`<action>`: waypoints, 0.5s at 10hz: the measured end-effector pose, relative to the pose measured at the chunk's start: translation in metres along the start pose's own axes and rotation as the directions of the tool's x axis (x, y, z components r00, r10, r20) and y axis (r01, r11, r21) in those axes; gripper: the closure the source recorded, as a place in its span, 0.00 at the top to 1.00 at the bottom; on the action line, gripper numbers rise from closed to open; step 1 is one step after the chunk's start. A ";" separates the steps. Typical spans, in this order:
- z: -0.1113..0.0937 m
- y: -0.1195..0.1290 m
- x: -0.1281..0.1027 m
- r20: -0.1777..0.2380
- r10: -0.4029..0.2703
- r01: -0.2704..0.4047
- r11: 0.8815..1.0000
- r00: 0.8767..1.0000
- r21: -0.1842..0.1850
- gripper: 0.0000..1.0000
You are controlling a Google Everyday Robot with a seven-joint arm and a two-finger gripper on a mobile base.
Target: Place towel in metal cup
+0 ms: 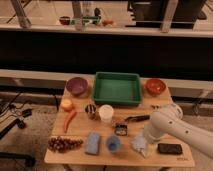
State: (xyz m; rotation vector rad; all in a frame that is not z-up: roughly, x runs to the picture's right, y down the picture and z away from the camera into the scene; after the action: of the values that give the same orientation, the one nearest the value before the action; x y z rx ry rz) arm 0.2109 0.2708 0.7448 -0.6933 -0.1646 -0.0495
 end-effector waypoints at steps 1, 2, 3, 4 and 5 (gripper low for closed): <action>0.002 0.000 0.001 0.006 -0.003 0.003 1.000 1.000 -0.007 0.80; 0.005 -0.001 0.003 0.015 -0.006 0.007 1.000 1.000 -0.013 0.80; 0.007 0.000 0.005 0.019 -0.007 0.007 1.000 1.000 -0.019 0.80; 0.009 0.001 0.009 0.022 -0.007 0.007 1.000 1.000 -0.026 0.80; 0.012 0.002 0.011 0.026 -0.007 0.008 0.999 1.000 -0.033 0.80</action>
State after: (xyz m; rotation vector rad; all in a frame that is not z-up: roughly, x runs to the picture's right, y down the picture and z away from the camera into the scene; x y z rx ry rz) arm 0.2207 0.2800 0.7548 -0.7267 -0.1910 -0.0503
